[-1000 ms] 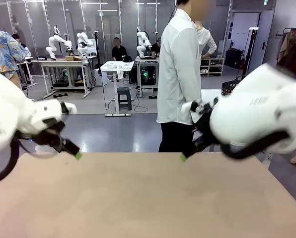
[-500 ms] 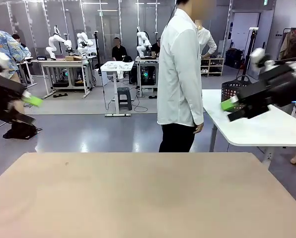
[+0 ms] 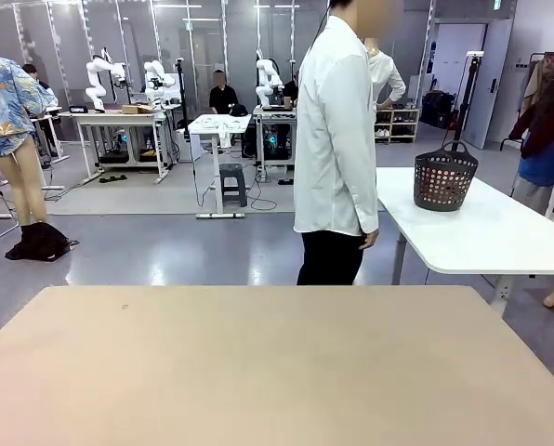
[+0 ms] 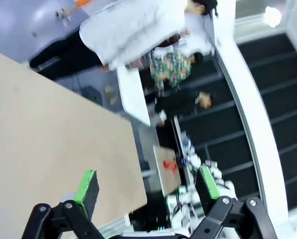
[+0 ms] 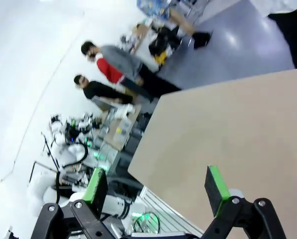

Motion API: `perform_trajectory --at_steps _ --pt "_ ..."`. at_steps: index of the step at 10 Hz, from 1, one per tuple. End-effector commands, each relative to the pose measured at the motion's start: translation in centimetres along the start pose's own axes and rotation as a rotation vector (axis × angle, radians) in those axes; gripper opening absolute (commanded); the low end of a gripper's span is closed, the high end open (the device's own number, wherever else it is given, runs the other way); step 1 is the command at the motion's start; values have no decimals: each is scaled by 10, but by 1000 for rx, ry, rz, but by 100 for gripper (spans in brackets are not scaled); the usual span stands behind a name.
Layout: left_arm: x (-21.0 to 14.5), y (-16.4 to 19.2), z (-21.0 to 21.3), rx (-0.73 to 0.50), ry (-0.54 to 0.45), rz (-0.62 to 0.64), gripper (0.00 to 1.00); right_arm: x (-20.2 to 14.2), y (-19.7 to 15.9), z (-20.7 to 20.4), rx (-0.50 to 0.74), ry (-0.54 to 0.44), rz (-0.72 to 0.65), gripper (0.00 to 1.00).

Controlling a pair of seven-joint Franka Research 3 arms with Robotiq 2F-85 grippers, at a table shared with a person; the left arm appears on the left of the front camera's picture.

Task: Fold the towel.
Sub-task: Grab the top end of the 100 cm Hotel Towel extended by the human.

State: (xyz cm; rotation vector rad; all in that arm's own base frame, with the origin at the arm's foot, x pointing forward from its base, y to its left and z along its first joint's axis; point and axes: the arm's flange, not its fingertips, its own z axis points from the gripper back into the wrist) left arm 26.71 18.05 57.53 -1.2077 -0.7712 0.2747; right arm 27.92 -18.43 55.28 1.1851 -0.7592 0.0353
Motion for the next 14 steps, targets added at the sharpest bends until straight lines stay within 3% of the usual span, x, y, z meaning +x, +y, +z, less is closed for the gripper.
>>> perform_trajectory --at_steps 1,3,4,14 --pt "-18 13 11 -4 -98 16 100 -19 1 17 20 -98 32 100" --pt "-20 18 18 10 -149 24 100 -23 -1 24 17 -122 31 100" --pt "-13 17 33 21 -116 42 100 -17 0 35 -1 -104 -3 100" --pt "-13 17 33 21 -116 42 100 -17 0 35 -1 -104 -3 100"
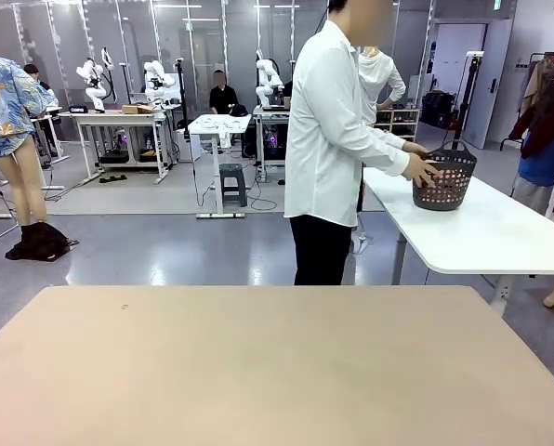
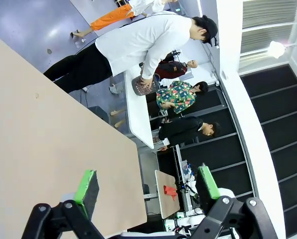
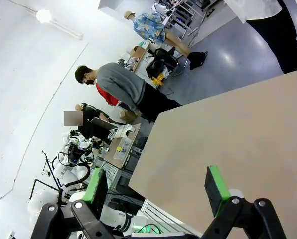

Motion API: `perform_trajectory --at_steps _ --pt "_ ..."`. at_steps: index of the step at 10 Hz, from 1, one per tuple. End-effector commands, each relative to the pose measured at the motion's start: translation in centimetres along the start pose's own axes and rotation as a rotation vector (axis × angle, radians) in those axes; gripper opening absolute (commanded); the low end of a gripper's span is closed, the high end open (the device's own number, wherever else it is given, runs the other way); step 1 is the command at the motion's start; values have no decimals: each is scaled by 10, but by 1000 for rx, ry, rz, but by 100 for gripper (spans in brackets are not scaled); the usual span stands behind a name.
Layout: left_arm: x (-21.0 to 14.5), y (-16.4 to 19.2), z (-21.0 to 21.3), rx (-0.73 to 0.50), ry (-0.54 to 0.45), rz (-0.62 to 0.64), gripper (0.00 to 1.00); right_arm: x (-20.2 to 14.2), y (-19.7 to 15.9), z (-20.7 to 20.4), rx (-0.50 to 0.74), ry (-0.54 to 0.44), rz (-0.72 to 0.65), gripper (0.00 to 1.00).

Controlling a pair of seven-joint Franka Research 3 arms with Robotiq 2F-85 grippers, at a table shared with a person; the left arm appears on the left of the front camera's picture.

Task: Fold the towel.
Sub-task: Grab the top end of the 100 cm Hotel Towel extended by the human.

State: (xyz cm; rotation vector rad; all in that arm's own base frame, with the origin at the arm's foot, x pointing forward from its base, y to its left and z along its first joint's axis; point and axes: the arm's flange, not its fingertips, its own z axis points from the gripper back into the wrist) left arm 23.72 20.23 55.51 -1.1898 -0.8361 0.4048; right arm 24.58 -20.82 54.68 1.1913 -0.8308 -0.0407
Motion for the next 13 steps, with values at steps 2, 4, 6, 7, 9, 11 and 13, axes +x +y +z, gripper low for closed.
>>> perform_trajectory --at_steps 2,4,6,7,9,11,13 --pt "4 -3 0 -13 3 -10 100 3 1 -1 10 -9 16 100" --pt "4 -3 0 -13 3 -10 100 3 1 -1 10 -9 16 100" --pt "4 -3 0 -13 3 -10 100 3 1 -1 10 -9 16 100" --pt "4 -3 0 -13 3 -10 100 3 1 -1 10 -9 16 100" --pt "4 -3 0 -13 3 -10 100 3 1 -1 10 -9 16 100" --pt "4 -3 0 -13 3 -10 100 3 1 -1 10 -9 16 100" --pt "4 -3 0 -13 3 -10 100 3 1 -1 10 -9 16 100"
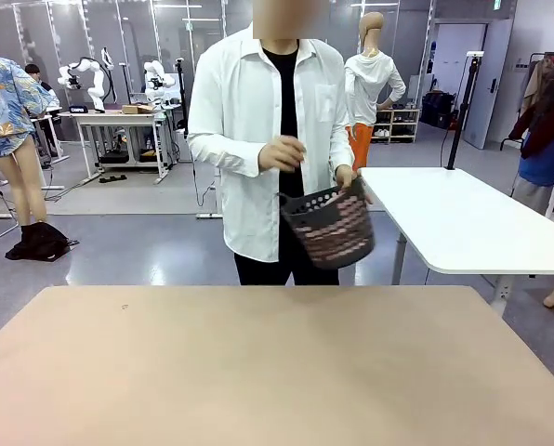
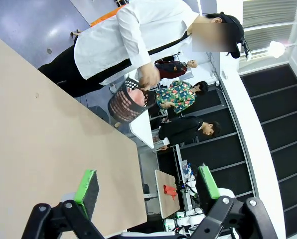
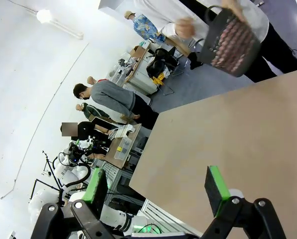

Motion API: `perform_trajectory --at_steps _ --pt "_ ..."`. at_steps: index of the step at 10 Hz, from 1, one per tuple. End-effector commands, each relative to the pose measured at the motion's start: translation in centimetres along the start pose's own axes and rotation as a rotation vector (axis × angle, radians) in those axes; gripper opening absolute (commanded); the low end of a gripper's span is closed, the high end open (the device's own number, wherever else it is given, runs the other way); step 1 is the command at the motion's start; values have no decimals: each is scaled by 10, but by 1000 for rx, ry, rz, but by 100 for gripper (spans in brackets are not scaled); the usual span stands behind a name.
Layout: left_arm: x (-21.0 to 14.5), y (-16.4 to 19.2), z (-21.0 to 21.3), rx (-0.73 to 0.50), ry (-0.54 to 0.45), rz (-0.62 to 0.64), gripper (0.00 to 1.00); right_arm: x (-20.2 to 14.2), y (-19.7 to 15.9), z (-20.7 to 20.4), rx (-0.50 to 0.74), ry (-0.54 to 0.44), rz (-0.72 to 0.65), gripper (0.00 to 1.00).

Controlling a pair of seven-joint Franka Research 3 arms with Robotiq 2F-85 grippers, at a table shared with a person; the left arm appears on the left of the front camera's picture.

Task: Fold the towel.
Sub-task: Grab the top end of the 100 cm Hotel Towel extended by the human.

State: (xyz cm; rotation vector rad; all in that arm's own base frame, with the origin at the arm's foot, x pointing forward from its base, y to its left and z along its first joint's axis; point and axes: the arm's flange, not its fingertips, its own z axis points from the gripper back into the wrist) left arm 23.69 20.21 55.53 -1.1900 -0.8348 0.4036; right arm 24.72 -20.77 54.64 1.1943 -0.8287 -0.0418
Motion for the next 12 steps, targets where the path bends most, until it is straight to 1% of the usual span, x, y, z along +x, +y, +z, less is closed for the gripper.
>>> perform_trajectory --at_steps 1,12 --pt "4 -3 -1 -13 2 -10 100 2 1 0 8 -10 18 100" --pt "4 -3 -1 -13 2 -10 100 2 1 0 8 -10 18 100"
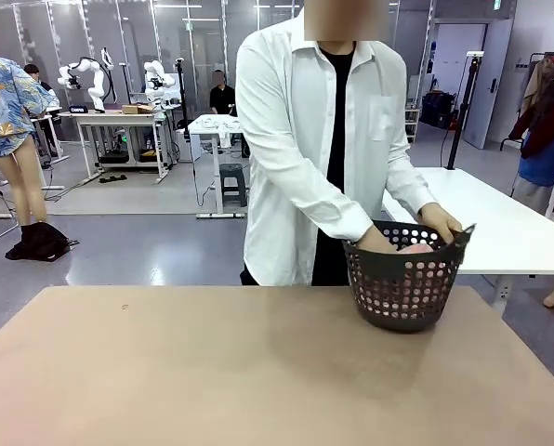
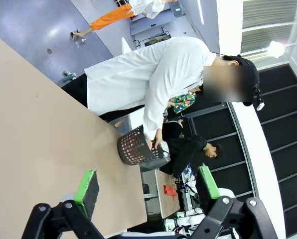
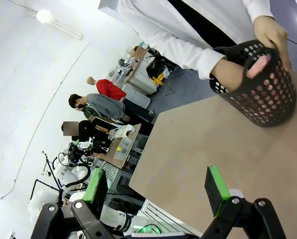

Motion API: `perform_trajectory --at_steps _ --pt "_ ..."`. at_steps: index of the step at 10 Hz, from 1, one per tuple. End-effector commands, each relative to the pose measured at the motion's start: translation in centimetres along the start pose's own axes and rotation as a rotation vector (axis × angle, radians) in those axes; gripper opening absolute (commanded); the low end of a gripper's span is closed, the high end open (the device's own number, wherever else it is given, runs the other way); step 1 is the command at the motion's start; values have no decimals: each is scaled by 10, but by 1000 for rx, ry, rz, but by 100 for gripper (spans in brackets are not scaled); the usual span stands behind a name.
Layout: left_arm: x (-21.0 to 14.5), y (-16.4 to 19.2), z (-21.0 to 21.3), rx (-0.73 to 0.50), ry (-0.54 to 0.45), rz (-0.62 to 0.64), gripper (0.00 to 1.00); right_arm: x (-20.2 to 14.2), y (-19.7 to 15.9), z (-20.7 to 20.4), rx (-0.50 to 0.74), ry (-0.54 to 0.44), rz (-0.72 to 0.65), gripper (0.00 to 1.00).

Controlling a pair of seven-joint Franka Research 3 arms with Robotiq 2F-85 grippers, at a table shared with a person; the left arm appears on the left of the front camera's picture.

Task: Fold the towel.
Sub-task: Grab the top end of the 100 cm Hotel Towel extended by the human.

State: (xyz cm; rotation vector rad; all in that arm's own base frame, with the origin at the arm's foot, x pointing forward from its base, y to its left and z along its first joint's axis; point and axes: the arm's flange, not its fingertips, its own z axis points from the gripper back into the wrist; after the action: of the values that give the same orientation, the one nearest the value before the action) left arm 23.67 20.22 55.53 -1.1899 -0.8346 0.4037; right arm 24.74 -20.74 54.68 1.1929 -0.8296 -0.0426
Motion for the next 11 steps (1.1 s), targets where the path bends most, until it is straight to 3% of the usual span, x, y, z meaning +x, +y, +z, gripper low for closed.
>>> perform_trajectory --at_steps 1,11 --pt "4 -3 -1 -13 2 -10 100 2 1 0 9 -9 18 100" --pt "4 -3 -1 -13 2 -10 100 2 1 0 9 -9 18 100"
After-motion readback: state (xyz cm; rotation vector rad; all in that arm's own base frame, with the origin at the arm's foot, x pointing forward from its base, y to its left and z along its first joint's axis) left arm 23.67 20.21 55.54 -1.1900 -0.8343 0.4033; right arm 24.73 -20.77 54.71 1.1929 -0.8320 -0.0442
